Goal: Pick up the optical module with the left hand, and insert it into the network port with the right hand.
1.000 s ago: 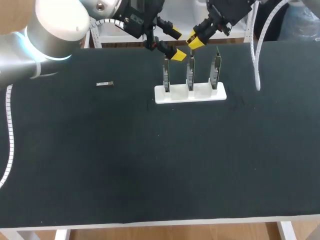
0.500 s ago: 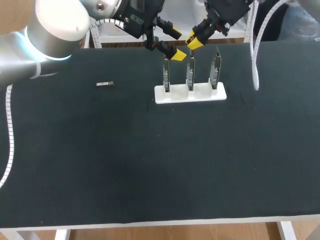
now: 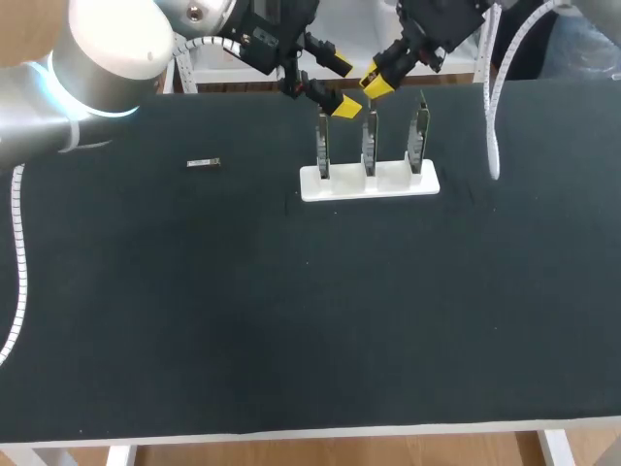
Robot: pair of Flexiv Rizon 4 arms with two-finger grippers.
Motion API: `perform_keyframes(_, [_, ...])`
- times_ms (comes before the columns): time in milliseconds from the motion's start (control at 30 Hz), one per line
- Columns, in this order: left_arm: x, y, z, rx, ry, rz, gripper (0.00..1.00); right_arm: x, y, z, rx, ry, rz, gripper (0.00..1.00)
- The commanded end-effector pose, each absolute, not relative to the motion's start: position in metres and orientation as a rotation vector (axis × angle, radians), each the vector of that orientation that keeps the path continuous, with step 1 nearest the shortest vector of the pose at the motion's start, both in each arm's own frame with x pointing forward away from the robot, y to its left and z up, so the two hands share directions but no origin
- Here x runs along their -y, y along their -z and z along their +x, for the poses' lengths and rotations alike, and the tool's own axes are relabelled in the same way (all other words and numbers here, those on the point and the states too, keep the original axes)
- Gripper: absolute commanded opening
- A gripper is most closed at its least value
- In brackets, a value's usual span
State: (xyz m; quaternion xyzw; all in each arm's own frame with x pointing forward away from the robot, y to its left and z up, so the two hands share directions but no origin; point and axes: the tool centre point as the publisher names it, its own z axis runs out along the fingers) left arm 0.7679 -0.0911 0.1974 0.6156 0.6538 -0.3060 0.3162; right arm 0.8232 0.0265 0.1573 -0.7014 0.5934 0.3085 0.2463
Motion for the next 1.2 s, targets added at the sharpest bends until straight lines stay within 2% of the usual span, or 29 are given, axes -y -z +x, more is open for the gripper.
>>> perform_keyframes(33, [0.092, -0.198, 0.767, -1.727, 0.801, 1.618, 1.0, -0.027, -0.158, 0.831, -1.602, -0.944, -1.989, 0.0])
perform_keyframes(1100, [0.092, -0.198, 0.767, -1.727, 0.801, 1.618, 1.0, -0.026, -0.134, 0.832, -1.627, -1.013, -1.931, 0.0])
perform_keyframes(1133, [0.092, -0.198, 0.767, -1.727, 0.801, 1.618, 1.0, -0.026, -0.136, 0.832, -1.623, -1.015, -1.926, 0.09])
perform_keyframes(1167, [0.092, -0.198, 0.767, -1.727, 0.801, 1.618, 1.0, -0.026, -0.137, 0.832, -1.618, -1.021, -1.922, 0.36])
perform_keyframes(1200, [0.092, -0.198, 0.767, -1.727, 0.801, 1.618, 1.0, -0.026, -0.137, 0.832, -1.618, -1.021, -1.922, 0.47])
